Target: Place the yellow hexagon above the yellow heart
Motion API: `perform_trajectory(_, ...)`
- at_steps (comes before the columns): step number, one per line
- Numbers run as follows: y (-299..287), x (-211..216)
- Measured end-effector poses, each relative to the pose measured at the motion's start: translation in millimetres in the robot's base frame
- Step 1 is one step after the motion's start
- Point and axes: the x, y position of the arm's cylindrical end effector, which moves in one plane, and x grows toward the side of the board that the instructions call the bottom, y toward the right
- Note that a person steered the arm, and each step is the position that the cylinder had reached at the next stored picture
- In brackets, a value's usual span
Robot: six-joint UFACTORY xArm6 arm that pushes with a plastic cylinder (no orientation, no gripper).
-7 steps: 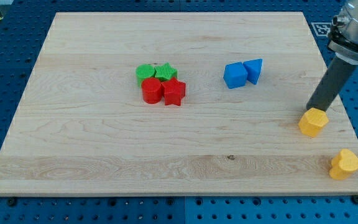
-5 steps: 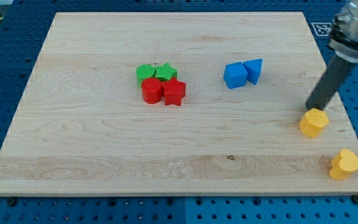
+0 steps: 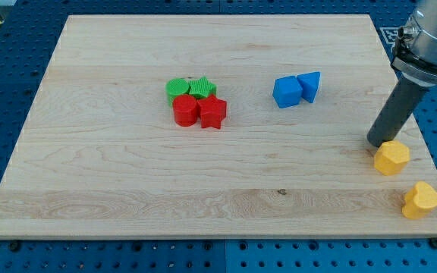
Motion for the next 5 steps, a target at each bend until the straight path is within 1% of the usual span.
perform_trajectory(4,0.3,2.3)
perform_trajectory(5,0.3,15.0)
